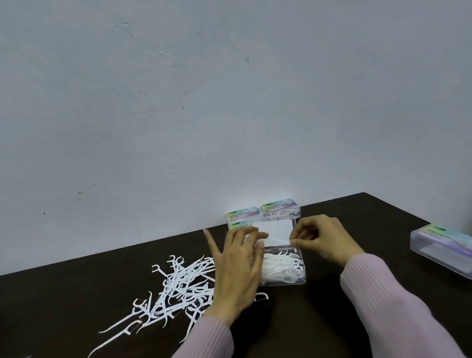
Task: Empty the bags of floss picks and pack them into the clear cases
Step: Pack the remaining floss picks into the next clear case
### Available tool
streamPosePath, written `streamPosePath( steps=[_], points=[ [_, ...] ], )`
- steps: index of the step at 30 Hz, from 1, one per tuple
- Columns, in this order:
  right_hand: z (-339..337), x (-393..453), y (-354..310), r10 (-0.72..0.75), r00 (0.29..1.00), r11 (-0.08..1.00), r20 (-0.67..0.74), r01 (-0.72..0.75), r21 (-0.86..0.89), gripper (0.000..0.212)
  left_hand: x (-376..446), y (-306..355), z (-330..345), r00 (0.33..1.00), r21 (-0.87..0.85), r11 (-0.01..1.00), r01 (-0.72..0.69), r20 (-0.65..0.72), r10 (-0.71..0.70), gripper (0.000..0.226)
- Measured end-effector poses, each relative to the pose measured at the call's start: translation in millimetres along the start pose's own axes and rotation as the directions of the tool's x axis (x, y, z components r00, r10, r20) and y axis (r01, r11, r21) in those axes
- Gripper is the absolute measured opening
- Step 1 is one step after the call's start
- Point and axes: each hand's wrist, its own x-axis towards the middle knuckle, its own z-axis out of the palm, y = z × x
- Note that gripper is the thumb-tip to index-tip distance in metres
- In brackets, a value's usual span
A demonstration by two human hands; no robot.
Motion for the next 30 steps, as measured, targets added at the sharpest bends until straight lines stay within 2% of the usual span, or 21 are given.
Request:
streamPosePath(
  steps=[4,11,14,16,17,18,20,22,25,30],
  points=[
    [13,3,-1,-0.047,0.998,0.995,0.032,0.050,-0.092,0.014,-4,-8,-3,0.994,-0.074,0.992,0.105,0.033,-0.103,0.029],
    [14,3,-2,-0.059,0.998,0.993,0.017,0.060,-0.104,0.011,-2,-21,-7,0.988,-0.162,0.977,0.137,0.090,-0.124,0.023],
    [20,1,-14,-0.123,0.990,0.987,0.062,0.129,-0.096,0.014,-4,-30,-12,0.989,-0.212,0.968,0.130,0.098,-0.111,0.021],
    [24,-2,-27,-0.188,0.976,0.975,0.109,0.199,-0.097,0.011,-5,-38,-20,0.992,-0.240,0.968,0.075,0.120,-0.047,0.020],
    [27,-4,-33,-0.218,0.965,0.960,0.148,0.239,-0.143,0.007,-7,-43,-25,0.989,-0.246,0.968,0.051,0.144,-0.015,0.020],
    [31,-5,-38,-0.238,0.952,0.932,0.193,0.280,-0.230,0.013,-9,-49,-30,0.985,-0.242,0.970,0.034,0.172,0.008,0.019],
    [37,-8,-45,-0.237,0.922,0.832,0.305,0.355,-0.426,0.036,-17,-62,-40,0.978,-0.216,0.976,0.016,0.206,0.029,0.018],
    [45,-9,-50,-0.209,0.888,0.714,0.410,0.425,-0.556,0.048,-24,-77,-52,0.975,-0.187,0.981,0.046,0.221,-0.004,0.018],
    [58,-8,-54,-0.209,0.858,0.628,0.469,0.485,-0.608,0.040,-36,-99,-71,0.956,-0.151,0.978,0.144,0.277,-0.098,0.019],
    [72,-10,-58,-0.242,0.882,0.642,0.405,0.459,-0.615,0.022,-45,-126,-100,0.927,-0.084,0.973,0.216,0.329,-0.177,0.017]
  ],
)
